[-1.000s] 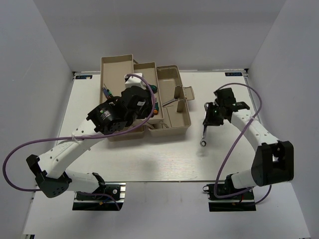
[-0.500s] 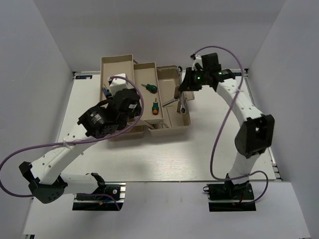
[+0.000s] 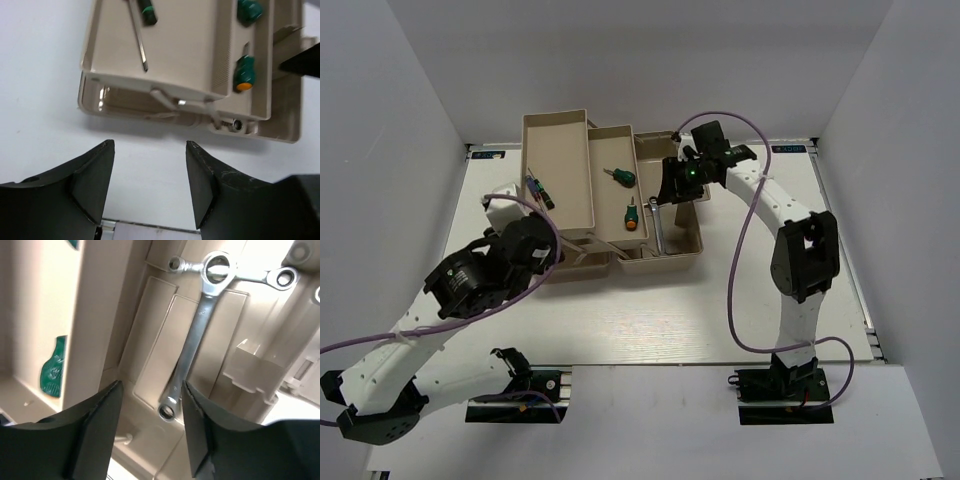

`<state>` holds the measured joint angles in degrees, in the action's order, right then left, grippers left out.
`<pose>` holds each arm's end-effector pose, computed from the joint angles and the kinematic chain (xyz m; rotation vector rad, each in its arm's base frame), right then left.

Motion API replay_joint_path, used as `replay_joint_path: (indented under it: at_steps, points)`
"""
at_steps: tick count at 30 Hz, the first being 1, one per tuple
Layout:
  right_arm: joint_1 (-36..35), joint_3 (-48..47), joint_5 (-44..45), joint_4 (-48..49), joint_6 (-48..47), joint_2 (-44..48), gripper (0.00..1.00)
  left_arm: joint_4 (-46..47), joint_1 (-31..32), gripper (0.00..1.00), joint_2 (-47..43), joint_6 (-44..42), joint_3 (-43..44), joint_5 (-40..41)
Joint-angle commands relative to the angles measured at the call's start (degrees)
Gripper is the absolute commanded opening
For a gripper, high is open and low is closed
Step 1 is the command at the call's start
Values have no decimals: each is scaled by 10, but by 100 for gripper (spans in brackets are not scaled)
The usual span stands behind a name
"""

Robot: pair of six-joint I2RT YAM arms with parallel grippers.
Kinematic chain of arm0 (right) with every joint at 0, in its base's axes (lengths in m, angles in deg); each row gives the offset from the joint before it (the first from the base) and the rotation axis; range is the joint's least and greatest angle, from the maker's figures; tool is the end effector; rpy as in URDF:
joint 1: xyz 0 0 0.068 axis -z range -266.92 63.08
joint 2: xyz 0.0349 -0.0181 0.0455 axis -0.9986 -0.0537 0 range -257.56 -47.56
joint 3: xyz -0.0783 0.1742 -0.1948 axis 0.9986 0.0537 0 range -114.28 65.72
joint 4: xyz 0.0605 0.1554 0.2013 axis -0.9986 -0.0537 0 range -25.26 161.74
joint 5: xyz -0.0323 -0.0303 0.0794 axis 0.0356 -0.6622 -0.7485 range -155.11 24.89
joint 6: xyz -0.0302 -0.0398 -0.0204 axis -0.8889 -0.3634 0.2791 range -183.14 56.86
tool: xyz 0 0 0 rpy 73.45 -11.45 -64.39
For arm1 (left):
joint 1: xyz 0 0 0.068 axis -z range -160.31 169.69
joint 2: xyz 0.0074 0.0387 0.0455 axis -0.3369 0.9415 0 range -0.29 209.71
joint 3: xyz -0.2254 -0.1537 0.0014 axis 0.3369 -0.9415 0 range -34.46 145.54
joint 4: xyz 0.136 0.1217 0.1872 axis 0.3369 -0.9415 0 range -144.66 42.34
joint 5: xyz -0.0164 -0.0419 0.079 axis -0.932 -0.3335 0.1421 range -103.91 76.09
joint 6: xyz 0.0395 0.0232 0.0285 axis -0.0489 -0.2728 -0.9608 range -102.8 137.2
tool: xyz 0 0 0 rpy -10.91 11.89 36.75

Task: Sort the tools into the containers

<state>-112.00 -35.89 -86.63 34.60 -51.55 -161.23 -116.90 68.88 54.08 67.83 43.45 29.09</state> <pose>0.4003 0.2017 0.2816 -0.4656 2.4438 0.7381 0.1078 -0.0877 0.4093 -0.3625 2.0928 -0.1212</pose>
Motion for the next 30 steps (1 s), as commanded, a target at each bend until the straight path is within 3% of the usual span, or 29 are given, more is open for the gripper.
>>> replay_joint_path:
  at_steps: [1,9,18,20,21,23,24,27,30]
  points:
    - [6,-26,-19,6,-20,51,58,-47,-3,69,-9,58,-35,-9]
    - [20,46,55,-14,-76,143,55,-78,-3,66,-67,159,-144,-41]
    - [41,141,84,-35,-139,202,52,-77,-3,65,-38,159,-197,-46]
    - [40,154,36,-30,-179,225,52,-72,-3,65,-38,159,-197,-46]
    - [40,167,-56,-30,-219,235,52,-63,-3,65,-54,154,-197,-56]
    - [35,212,-132,-34,-310,292,52,-45,-3,61,-75,134,-197,-68]
    - [29,228,-240,-34,-388,309,52,-37,-3,60,-88,122,-197,-82]
    - [1,330,-337,-15,-591,408,51,-31,-3,52,-131,90,-167,-89]
    - [-59,387,-339,-9,-698,470,51,-114,-3,52,-110,90,-92,-58]
